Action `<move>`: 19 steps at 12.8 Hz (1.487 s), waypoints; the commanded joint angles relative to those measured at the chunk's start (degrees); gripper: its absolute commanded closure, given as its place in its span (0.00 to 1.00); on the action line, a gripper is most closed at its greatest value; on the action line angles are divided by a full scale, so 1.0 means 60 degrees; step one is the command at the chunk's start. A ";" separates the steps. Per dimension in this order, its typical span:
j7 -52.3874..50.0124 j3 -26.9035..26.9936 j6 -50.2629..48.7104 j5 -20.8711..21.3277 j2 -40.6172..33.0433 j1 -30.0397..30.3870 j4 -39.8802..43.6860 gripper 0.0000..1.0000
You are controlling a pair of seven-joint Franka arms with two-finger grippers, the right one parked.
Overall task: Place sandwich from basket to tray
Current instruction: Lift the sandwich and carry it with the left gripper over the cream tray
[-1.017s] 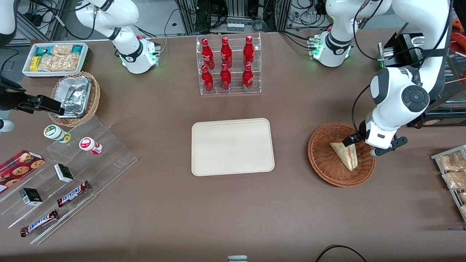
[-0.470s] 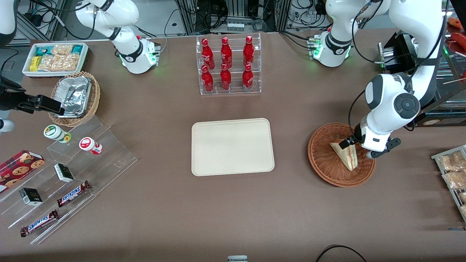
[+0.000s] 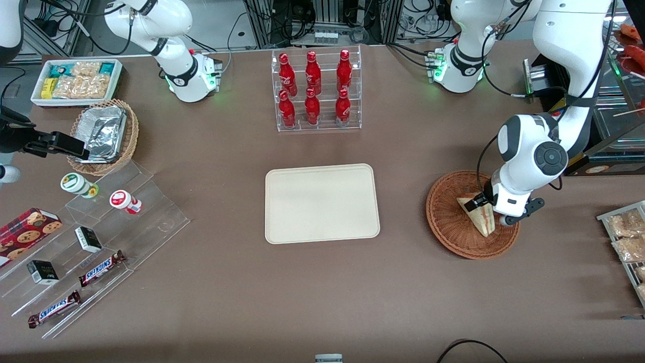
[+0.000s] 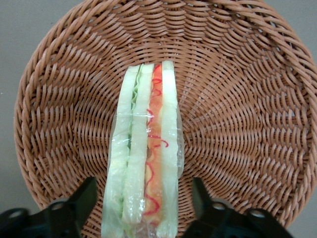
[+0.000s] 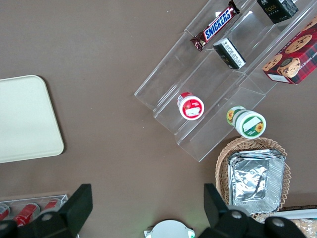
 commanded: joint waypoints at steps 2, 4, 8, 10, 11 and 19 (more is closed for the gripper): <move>-0.0009 -0.0030 -0.0112 0.0001 -0.0093 0.0029 0.0025 1.00; 0.0021 -0.0045 -0.0565 0.0059 -0.0180 -0.0015 0.0243 1.00; 0.0606 -0.0133 -0.2905 0.0060 -0.0093 -0.0117 0.1896 1.00; 0.0651 -0.0148 -0.3713 0.0031 -0.0006 -0.0437 0.2455 1.00; 0.0840 -0.0148 -0.3818 0.0030 -0.0005 -0.0643 0.2529 1.00; -0.0387 -0.0162 -0.3834 -0.0131 0.1355 -0.3645 0.4124 1.00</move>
